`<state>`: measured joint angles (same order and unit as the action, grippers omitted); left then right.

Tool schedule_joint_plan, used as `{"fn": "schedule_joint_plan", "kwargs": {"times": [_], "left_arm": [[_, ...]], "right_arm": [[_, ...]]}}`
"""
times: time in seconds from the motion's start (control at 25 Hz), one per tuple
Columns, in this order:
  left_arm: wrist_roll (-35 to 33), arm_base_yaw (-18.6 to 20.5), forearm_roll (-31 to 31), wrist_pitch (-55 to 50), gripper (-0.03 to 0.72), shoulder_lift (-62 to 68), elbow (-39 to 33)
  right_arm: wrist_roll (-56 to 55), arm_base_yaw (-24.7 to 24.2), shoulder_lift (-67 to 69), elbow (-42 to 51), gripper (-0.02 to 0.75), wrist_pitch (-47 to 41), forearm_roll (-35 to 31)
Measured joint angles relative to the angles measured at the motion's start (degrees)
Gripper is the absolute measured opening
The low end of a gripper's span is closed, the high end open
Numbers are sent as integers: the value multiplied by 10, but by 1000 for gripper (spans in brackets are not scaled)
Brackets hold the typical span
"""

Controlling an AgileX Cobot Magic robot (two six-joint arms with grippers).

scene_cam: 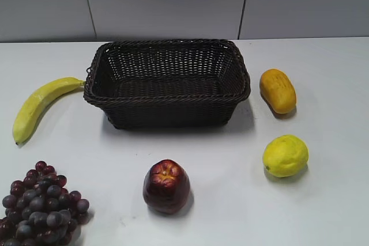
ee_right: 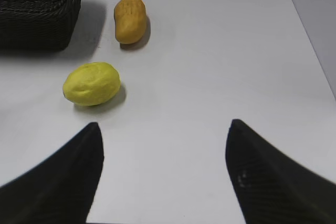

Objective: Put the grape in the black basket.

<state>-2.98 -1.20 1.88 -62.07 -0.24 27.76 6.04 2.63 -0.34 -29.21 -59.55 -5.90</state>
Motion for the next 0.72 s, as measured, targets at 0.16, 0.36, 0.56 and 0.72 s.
{"fn": "schedule_joint_plan", "kwargs": {"times": [0.16, 0.36, 0.56, 0.72], "left_arm": [[0, 0, 0, 0, 654, 0, 0], [0, 0, 0, 0, 654, 0, 0], [0, 0, 0, 0, 651, 0, 0], [0, 0, 0, 1, 588, 0, 0]], "right_arm": [[0, 0, 0, 0, 551, 0, 0], [0, 0, 0, 0, 551, 0, 0], [0, 0, 0, 0, 551, 0, 0], [0, 0, 0, 0, 551, 0, 0]]}}
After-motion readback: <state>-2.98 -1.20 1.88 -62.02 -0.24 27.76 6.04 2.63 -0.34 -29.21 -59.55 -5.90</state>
